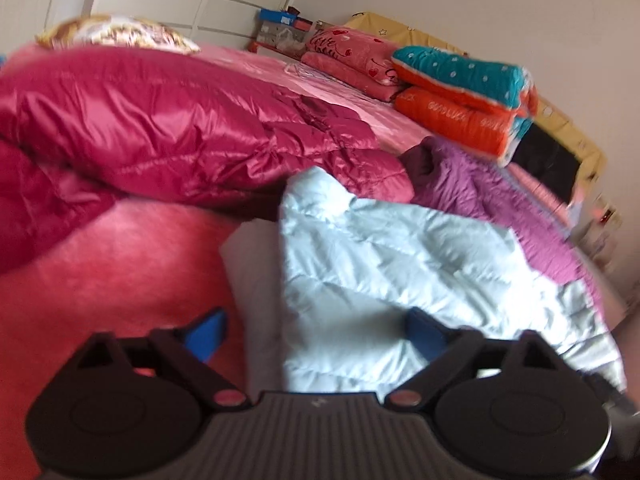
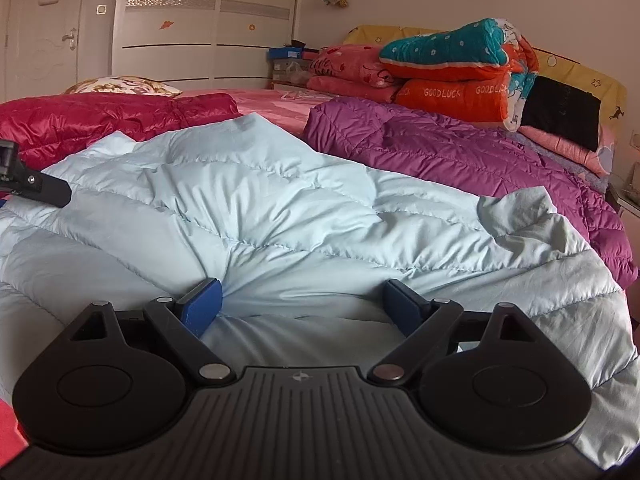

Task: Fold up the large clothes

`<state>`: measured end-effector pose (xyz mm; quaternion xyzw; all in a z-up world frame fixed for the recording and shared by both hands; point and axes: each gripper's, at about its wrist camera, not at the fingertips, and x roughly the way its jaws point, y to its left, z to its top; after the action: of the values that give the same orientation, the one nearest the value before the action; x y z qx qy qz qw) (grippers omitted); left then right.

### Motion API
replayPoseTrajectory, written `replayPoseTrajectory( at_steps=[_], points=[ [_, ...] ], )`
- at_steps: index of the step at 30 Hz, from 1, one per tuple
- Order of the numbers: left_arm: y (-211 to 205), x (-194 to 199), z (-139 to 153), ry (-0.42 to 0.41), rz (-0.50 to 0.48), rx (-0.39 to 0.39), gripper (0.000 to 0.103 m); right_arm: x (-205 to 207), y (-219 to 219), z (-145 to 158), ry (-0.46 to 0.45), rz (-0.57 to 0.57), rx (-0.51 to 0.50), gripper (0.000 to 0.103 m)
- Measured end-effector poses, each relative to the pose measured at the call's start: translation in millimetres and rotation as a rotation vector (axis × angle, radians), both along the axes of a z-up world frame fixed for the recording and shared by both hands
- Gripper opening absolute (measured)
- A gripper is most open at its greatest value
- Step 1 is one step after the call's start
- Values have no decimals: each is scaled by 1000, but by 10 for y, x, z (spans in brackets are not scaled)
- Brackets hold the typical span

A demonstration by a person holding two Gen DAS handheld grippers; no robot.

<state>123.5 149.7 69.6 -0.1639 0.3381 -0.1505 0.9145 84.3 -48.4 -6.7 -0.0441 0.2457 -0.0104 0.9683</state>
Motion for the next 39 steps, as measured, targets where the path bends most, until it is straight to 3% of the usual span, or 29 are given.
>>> replayPoseTrajectory(
  at_steps=[3,5,8,13,20,28,30,32,34,35,39],
  points=[
    [0,20,-25,19,1,-38,67,-30,13,-11,0,11,-8,103],
    [-25,2,-15,7,1,-15,50,-38,14,-9,-1,12,-10,103],
    [-29,-15,4,0,10,7,32,-9,-15,-4,-2,12,-5,103],
    [91,-101,4,7,56,-17,19,-114,-42,87,-7,10,8,103],
    [76,-115,-46,1,55,20,19,-330,-393,405,-86,-82,10,103],
    [49,-99,-84,2,55,50,19,-291,-1542,552,-105,-328,217,103],
    [42,-91,-93,3,59,57,19,-187,-1804,490,-65,-353,320,94],
    [36,-96,-100,4,64,63,20,-113,-1987,401,-43,-341,422,71],
    [32,-96,-110,4,67,70,20,-33,-2049,331,-35,-318,465,53],
    [23,-92,-114,5,69,74,21,8,-2038,306,-32,-309,459,47],
    [2,-93,-144,5,68,94,23,224,-1899,220,0,-312,332,42]
  ],
)
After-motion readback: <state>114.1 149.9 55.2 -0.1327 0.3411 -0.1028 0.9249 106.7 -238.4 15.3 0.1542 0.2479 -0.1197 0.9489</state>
